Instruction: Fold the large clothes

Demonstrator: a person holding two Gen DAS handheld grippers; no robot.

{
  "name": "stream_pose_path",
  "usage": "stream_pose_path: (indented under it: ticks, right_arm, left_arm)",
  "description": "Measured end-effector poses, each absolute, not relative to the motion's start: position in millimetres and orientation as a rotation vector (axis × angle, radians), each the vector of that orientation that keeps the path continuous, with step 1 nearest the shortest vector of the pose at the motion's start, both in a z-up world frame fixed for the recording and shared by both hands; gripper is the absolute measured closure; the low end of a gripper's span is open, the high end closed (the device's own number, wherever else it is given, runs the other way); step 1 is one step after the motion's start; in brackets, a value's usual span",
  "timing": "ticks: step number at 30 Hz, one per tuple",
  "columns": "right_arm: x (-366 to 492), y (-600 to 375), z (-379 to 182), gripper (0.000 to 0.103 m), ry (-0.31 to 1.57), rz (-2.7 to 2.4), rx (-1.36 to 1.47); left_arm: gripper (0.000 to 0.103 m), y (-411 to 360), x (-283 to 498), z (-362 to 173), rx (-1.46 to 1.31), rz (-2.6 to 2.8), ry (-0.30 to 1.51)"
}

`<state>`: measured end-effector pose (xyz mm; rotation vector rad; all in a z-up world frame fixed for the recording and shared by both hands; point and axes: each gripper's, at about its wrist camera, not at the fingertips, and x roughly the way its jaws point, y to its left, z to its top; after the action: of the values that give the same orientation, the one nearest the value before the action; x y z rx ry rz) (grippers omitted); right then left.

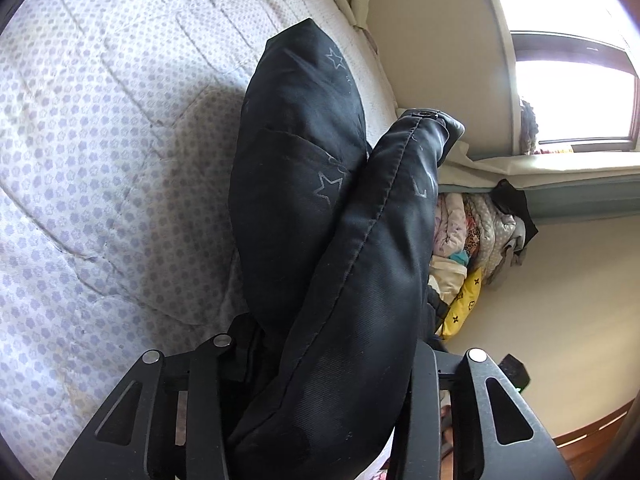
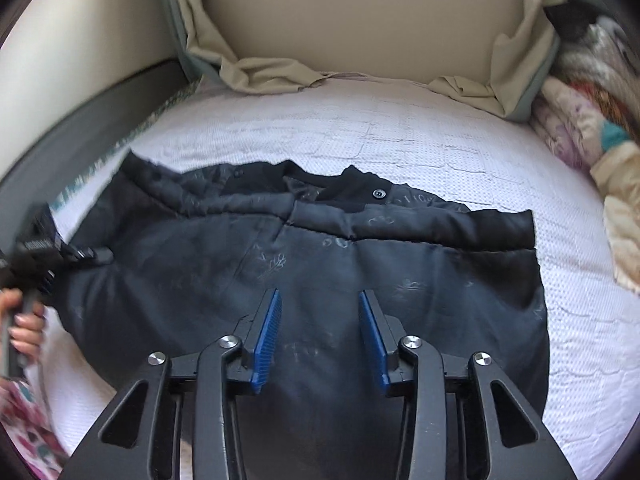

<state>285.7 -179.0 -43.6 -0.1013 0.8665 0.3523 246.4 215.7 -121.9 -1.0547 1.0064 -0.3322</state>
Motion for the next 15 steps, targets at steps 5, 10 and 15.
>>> stream_pose_path:
  ticks: [5, 10, 15]
  right_arm:
    - [299.9, -174.7, -68.3, 0.066, 0.903, 0.308, -0.13]
    - [314.3, -185.4, -89.0, 0.066, 0.952, 0.326, -0.035]
    - [326.2, -203.4, -102.1, 0.07, 0.98, 0.343, 0.106]
  left_arm:
    - [0.063, 220.3, 242.6, -121.4, -1.06, -0.34, 0.992]
    - [0.065, 211.8, 242.0, -106.8, -1.054, -0.369, 0.956]
    - [0.067, 197.3, 241.2, -80.2, -0.996, -0.405, 0.918]
